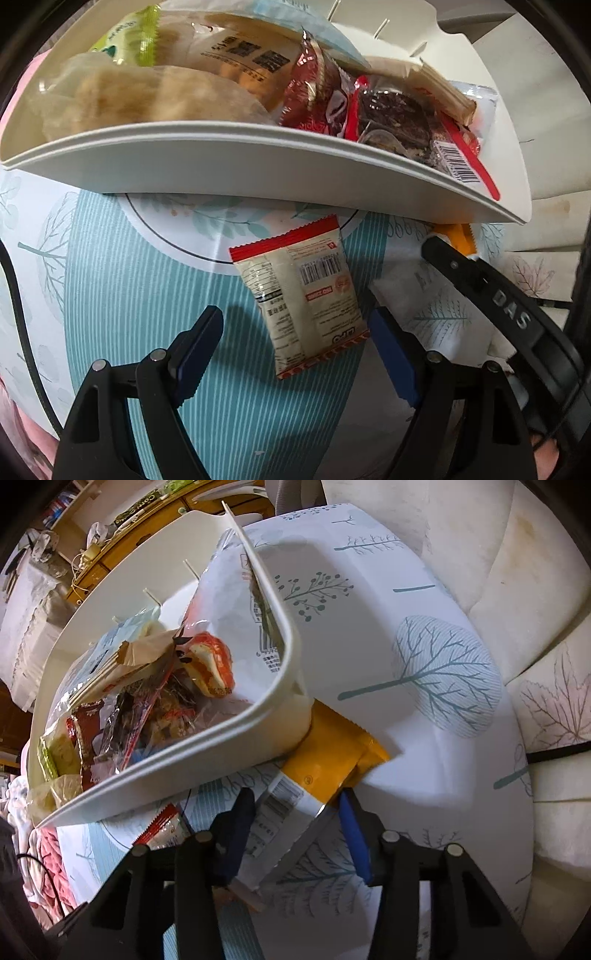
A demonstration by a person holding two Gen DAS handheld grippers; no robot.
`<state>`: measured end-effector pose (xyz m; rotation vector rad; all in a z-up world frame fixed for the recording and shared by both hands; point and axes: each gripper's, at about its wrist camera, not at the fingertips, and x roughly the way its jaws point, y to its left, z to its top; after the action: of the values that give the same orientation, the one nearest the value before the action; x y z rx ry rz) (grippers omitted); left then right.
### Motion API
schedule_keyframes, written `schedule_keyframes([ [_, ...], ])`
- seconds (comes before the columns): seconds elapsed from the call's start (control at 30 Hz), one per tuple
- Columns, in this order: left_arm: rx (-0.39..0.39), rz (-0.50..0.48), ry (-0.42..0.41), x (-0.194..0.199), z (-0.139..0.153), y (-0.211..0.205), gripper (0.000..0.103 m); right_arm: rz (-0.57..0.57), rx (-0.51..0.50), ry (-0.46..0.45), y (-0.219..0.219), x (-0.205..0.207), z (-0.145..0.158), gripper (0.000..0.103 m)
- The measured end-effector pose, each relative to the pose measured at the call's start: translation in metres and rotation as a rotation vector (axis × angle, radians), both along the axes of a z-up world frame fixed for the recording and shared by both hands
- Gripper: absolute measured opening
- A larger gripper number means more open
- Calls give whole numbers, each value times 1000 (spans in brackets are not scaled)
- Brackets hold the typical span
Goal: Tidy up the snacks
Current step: 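Grasp the red-topped cracker packet with left tool while right tool grasps the orange-and-white bar, then carry both packets into the white tray and open both tools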
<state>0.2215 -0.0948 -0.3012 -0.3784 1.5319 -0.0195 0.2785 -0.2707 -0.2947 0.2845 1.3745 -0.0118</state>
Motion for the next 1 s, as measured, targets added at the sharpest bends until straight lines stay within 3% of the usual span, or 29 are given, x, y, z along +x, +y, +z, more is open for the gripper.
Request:
schedule_keyframes([
  [0.27,48,20,12,18,-15,-27,80,36,1,-8,-24,-12,2,35],
  [0.53,119,17,3,35,-14,-49,55,39,17,18,-53,-30,5,35],
  [0.67,103,-5,-7,36,-11,-54,45,27,22,15,-65,-43,12,35],
  [1.0,57,-147,-21,39,15,-67,45,16,-13,-109,-72,-50,59,35],
])
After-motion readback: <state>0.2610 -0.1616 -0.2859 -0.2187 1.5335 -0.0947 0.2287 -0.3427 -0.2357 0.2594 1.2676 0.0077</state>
